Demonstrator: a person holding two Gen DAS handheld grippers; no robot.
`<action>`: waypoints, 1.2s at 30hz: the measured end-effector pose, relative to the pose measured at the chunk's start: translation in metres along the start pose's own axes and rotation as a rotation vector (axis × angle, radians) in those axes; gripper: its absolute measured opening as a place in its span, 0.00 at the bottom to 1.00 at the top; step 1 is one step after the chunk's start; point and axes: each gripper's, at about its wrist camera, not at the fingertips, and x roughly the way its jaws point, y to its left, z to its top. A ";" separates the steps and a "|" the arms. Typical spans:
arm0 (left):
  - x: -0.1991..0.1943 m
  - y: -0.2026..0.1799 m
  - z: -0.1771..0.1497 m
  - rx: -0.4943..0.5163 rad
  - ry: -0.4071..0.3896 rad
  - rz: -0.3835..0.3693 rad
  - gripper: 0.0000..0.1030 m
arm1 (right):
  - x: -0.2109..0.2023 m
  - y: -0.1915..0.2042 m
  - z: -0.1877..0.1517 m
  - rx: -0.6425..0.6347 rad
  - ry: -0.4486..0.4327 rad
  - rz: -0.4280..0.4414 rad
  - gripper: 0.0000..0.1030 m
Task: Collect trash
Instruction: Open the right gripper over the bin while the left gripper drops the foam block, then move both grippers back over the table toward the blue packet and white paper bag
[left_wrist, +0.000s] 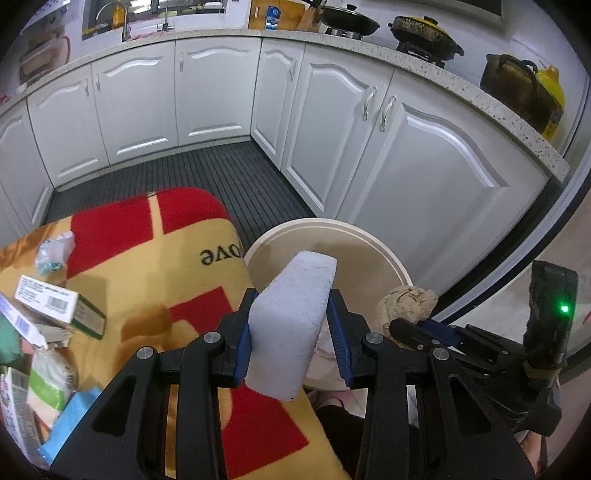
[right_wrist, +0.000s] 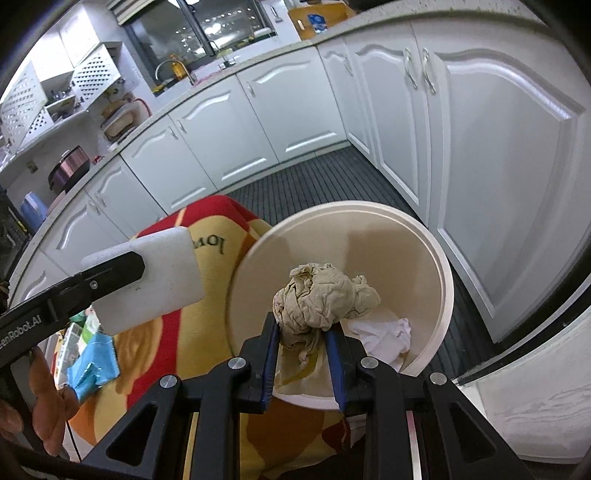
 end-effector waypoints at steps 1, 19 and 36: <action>0.002 -0.001 0.000 -0.002 0.003 0.000 0.34 | 0.003 -0.002 0.001 0.003 0.006 -0.002 0.23; 0.034 0.006 -0.003 -0.095 0.074 -0.047 0.56 | 0.026 -0.023 0.006 0.047 0.028 -0.059 0.51; -0.008 0.008 -0.001 -0.066 0.021 0.013 0.56 | 0.013 -0.008 -0.002 0.047 0.025 -0.046 0.62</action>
